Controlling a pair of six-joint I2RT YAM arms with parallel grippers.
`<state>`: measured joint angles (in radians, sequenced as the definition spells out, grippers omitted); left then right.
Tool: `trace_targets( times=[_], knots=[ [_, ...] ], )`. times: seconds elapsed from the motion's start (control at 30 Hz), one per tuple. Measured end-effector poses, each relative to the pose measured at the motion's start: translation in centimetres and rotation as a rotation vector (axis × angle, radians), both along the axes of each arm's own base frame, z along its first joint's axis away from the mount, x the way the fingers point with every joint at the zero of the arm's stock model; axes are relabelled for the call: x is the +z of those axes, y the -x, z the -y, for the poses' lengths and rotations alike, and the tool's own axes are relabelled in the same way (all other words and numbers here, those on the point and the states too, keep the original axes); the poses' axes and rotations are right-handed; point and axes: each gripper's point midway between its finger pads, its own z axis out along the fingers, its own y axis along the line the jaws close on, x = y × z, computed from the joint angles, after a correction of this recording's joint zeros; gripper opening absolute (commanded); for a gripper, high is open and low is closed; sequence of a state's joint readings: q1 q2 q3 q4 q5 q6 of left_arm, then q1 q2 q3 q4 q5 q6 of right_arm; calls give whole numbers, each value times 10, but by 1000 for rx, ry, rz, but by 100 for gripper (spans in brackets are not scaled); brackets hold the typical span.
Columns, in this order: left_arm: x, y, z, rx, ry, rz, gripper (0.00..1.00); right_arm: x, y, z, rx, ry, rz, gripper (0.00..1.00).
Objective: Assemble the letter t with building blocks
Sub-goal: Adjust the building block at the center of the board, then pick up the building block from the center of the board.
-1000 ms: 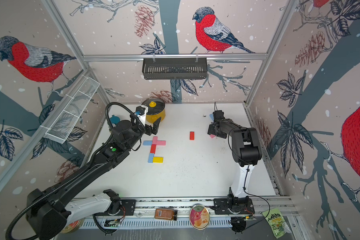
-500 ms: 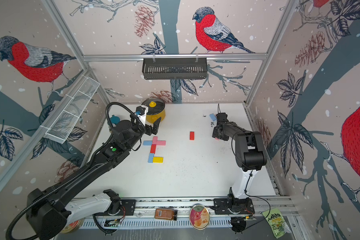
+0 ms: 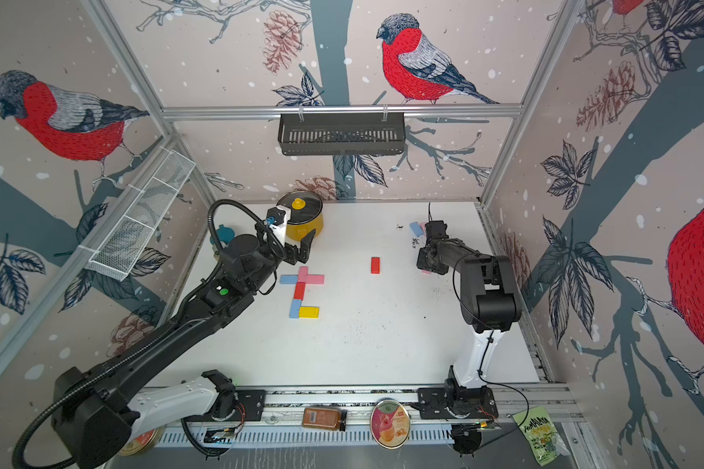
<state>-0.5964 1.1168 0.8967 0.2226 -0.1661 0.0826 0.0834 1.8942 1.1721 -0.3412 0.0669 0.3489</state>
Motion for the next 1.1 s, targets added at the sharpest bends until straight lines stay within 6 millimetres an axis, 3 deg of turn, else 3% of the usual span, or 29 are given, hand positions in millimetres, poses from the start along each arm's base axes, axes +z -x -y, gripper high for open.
trace_targets(
  times=[0.63, 1.1],
  knots=[
    [-1, 0, 0, 0, -2, -3, 98, 3, -4, -1, 46, 27, 5, 17],
    [1, -1, -2, 10, -3, 2, 98, 76, -10, -35, 199, 89, 209, 11]
  ],
)
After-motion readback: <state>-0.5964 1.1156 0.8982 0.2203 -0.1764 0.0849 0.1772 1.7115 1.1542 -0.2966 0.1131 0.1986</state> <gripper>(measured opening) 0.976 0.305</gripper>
